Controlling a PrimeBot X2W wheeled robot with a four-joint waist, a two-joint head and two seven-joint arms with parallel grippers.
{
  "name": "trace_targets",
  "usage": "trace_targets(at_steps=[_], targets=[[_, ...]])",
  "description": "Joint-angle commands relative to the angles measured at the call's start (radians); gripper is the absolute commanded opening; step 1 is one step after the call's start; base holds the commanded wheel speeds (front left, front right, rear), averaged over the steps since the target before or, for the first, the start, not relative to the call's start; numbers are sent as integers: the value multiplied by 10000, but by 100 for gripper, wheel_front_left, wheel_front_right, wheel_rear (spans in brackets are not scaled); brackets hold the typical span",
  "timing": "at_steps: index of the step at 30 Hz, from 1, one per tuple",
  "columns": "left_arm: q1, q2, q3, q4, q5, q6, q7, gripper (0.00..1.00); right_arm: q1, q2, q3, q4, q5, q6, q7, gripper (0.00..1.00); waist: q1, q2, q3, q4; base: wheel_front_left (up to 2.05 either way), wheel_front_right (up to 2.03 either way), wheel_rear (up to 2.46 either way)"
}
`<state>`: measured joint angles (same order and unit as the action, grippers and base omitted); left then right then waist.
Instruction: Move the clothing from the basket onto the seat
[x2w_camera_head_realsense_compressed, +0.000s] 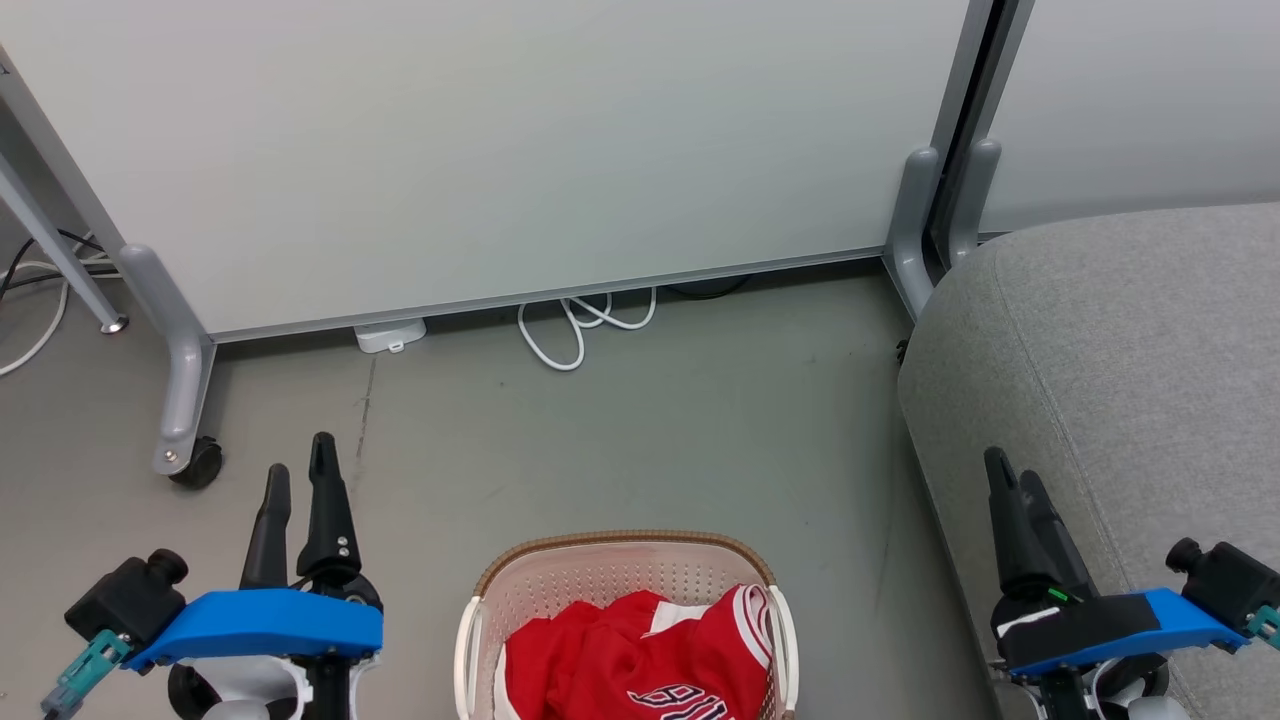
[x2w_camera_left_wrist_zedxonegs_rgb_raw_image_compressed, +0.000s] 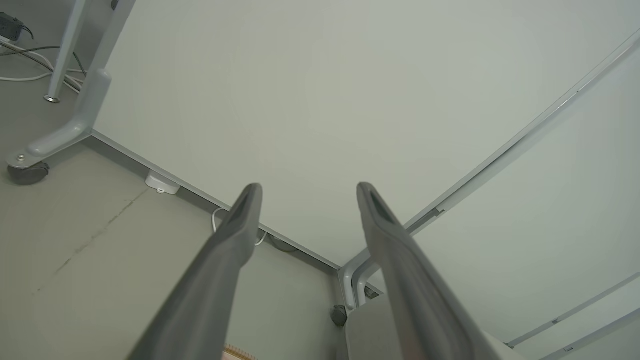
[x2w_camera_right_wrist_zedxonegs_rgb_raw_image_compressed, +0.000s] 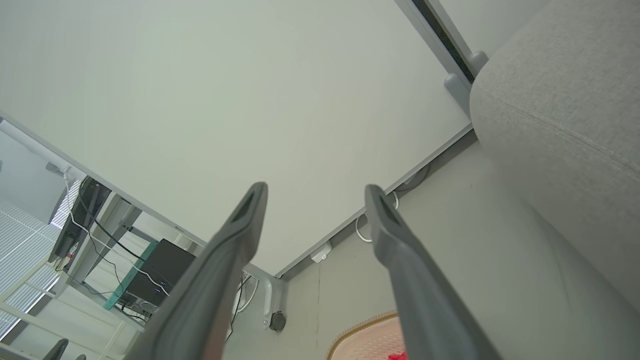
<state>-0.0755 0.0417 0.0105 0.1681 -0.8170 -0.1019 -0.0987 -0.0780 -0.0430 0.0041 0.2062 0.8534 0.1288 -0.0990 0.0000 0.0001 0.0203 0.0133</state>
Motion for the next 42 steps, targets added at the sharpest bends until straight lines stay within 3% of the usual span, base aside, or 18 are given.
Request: trace_targets(at_steps=[1, 18, 42], targets=[[-243, 84, -132, -132, 510, 26, -106, 100, -275, -70, 78, -122, -394, 16, -108, 100, 0, -1, 0, 5, 0, 0, 0], [-219, 107, -669, 251, 3450, 148, -580, 100, -272, -81, 388, 93, -2754, 20, -578, 100, 0, -1, 7, 58, 0, 0, 0], [-301, 111, -1102, 645, 5601, 47, -1110, 100, -241, -92, 727, 423, -4993, 25, -1115, 100, 0, -1, 75, 131, 0, 0, 0]])
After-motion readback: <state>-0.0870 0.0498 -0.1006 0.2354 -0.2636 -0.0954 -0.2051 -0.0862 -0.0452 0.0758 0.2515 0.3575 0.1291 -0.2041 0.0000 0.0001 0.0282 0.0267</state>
